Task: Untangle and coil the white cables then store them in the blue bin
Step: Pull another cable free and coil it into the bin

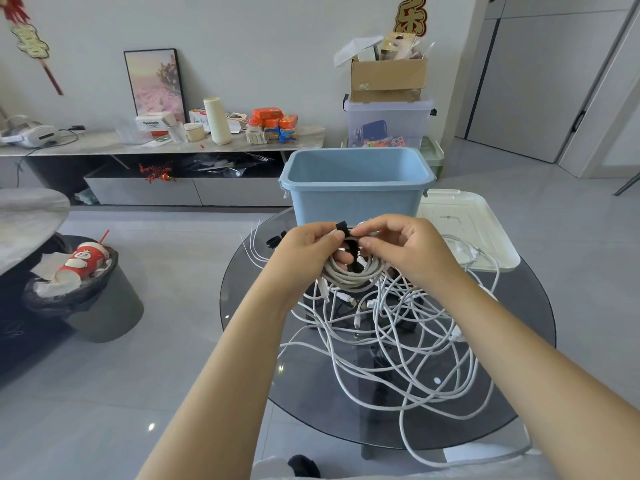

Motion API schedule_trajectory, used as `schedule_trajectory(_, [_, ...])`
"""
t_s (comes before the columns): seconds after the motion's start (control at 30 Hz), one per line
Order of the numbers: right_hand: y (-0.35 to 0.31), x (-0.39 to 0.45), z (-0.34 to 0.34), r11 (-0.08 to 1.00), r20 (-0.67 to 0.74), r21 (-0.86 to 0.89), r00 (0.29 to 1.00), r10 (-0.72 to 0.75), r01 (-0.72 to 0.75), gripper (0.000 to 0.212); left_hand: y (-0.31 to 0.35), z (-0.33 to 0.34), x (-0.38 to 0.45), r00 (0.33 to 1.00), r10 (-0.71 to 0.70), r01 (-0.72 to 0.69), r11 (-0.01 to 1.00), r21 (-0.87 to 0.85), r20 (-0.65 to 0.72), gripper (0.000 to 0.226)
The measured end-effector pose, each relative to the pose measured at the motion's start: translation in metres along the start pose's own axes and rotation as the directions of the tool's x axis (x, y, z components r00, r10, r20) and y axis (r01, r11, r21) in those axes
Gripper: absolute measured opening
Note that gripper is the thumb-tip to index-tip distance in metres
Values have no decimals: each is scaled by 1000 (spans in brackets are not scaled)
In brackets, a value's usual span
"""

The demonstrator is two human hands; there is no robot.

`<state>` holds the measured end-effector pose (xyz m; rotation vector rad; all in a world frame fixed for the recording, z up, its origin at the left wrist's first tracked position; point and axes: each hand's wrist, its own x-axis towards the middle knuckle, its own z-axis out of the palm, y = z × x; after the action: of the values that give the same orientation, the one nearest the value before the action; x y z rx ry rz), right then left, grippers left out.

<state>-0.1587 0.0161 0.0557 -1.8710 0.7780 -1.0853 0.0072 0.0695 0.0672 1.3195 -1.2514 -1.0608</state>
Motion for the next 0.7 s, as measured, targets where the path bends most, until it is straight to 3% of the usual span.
schedule_trajectory(0.27, [0,-1,2,999,104,-10,994,-31,32,30,5,-4,-2,997,-69,69,998,13,31,23])
schedule_trajectory(0.7, [0,3,-9,1000,233,-16,972,26,-23,27,11,-1,-6,976,-209,218,945,-245,63,15])
